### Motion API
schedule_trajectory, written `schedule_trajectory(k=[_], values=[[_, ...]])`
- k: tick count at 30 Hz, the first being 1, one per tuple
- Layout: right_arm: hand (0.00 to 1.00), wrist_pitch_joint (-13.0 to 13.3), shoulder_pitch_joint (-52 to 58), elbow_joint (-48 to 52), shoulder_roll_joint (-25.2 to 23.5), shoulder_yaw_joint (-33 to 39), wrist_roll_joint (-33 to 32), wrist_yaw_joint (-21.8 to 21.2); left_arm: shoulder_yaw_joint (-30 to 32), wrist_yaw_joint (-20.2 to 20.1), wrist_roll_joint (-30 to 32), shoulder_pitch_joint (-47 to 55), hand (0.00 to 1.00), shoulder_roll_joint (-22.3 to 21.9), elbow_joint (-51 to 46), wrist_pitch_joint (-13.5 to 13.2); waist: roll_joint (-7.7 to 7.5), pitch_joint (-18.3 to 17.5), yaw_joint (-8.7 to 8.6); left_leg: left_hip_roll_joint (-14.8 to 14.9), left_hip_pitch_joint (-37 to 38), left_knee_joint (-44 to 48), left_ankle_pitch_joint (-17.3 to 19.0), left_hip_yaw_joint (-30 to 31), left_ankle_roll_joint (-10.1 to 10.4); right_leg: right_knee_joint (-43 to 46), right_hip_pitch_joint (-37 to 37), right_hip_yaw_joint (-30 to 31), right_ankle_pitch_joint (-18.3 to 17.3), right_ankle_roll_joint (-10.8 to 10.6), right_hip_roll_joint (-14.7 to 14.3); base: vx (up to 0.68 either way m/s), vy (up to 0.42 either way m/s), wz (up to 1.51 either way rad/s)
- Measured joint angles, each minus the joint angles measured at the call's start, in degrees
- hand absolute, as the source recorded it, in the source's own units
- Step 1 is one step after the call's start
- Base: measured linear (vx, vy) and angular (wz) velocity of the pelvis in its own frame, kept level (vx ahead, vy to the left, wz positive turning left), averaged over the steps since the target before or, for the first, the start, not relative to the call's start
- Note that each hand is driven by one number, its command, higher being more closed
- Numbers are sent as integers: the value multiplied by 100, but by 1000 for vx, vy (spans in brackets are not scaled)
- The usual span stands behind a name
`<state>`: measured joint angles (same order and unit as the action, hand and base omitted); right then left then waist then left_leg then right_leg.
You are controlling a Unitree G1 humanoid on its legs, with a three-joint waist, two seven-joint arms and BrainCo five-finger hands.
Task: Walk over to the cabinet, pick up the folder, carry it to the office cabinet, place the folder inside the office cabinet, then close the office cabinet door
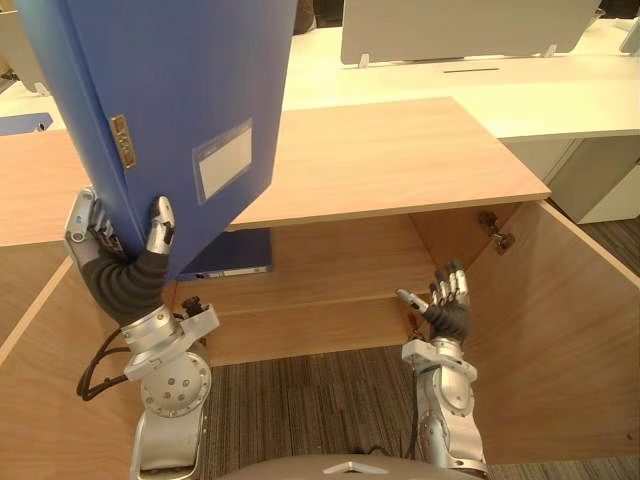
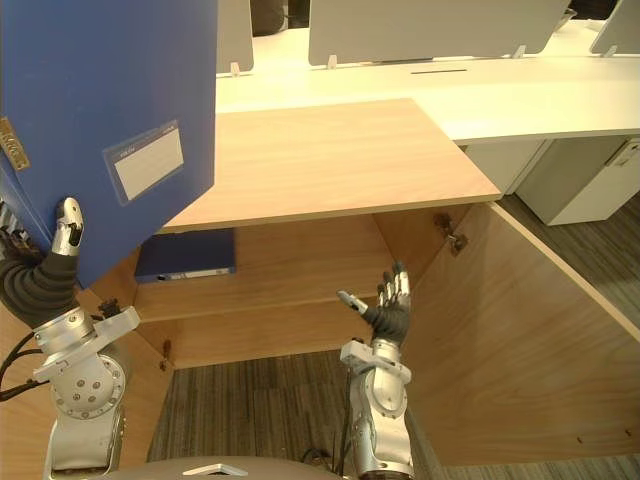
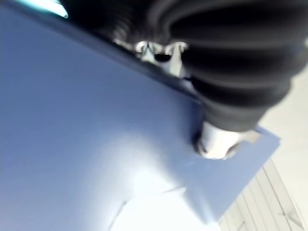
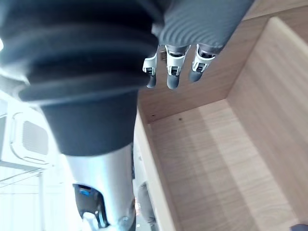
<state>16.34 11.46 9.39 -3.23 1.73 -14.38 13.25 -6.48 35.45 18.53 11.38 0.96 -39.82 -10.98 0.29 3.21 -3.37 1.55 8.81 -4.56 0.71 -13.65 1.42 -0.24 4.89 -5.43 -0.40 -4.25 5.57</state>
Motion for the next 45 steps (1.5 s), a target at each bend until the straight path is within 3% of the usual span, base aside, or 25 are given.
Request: schedule_trajectory(k=[6, 13, 29, 37, 45], values=[[0, 263, -97, 818, -2, -198, -7, -6, -165, -313, -695, 78, 100, -4, 4, -208, -14, 9, 5, -1, 15, 1, 1, -23, 0, 2, -1, 21, 5, -8, 0, -6, -4, 0], [0, 362, -488, 1073, 75, -436, -227, -63, -354, -717, -972, 93, 100, 12, 295, -386, -42, 26, 11, -2, 22, 1, 0, -20, 0, 2, 15, 17, 14, -21, 0, 0, 0, 0], [0, 326, -1147, 1125, 761, -616, -1007, -1008, -669, -1705, -1344, 126, 100, 140, 936, -551, -54, 33, 136, -3, 13, -1, -24, 161, -18, -3, 105, -113, 14, -28, 8, -8, -8, 5], [0, 215, -1254, 977, 1080, -793, -1287, -1405, -731, -1896, -1390, 134, 100, 317, 991, -552, -84, 43, 146, -5, -10, -2, -44, 205, -27, -4, 102, -144, 14, -28, 8, -10, -9, 2], [0, 198, -1257, 824, 1088, -783, -1514, -1573, -733, -1963, -1388, 133, 100, 356, 990, -568, -100, 35, 153, -4, -48, -2, -63, 239, -29, -7, 84, -169, 15, -28, 8, -1, -2, 0]])
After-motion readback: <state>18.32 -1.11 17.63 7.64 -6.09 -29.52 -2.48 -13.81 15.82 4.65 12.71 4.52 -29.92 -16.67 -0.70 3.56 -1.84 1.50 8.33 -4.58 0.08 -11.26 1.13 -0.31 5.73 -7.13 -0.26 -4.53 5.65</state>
